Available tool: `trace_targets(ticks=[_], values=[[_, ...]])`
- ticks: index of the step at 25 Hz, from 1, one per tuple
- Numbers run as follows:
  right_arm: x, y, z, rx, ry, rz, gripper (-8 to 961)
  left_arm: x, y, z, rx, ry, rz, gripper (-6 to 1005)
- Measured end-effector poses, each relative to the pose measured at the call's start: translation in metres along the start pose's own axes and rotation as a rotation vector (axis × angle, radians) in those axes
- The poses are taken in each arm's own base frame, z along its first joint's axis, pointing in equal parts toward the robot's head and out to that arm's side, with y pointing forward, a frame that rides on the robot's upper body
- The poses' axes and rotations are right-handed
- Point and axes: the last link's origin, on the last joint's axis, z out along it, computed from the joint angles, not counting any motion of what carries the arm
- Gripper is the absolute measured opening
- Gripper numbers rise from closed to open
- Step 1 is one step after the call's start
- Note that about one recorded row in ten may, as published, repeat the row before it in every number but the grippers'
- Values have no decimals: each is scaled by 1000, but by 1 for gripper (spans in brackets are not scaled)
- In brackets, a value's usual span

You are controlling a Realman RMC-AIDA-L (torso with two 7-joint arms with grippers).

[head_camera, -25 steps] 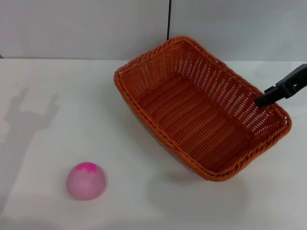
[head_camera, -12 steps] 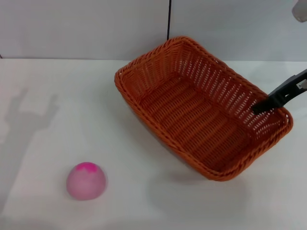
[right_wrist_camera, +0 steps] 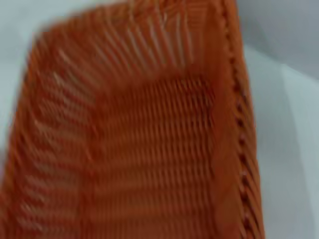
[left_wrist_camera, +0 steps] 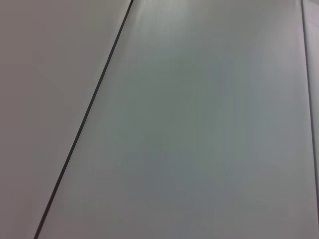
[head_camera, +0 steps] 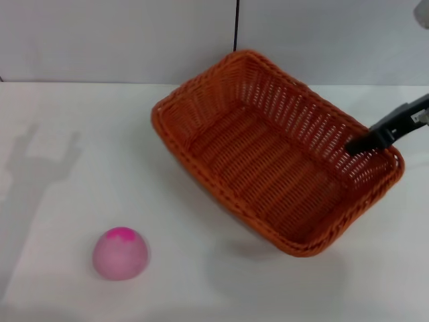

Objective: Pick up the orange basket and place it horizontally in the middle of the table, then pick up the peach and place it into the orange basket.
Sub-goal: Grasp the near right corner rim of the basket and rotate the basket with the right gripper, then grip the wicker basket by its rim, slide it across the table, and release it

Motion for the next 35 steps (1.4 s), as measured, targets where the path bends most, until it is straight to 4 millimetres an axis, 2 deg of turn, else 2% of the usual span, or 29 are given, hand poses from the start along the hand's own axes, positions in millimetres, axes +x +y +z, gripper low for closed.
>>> trace_targets(ticks=[3,5,10,17,20,22,23,29,34,35], values=[[-1,2,-11,-42,-92,8,153,0,0,-1,1,-1,0,853],[-3,5,-29,-120,-231,5,153,0,0,-1,3,-3,0,853],[-5,17,-49,-226,-362,-35,153,0,-1,-1,3,-3,3,853],[-9,33,-72,-274,-376,-144,152,0,-1,0,1,-1,3,852],[-10,37,-88,-263,-305,-251,151,0,-1,0,1,-2,4,852],[-10,38,-91,-265,-279,-281,151,0,-1,0,2,-2,4,852],[-8,41,-93,-270,-211,-340,151,0,-1,0,2,-3,5,852],[-6,48,-88,-282,-56,-415,150,0,-1,1,0,-1,3,852],[-7,53,-67,-278,44,-428,150,-1,0,3,-4,0,0,851],[-7,54,-56,-281,63,-427,149,-1,0,4,-4,0,-1,851]])
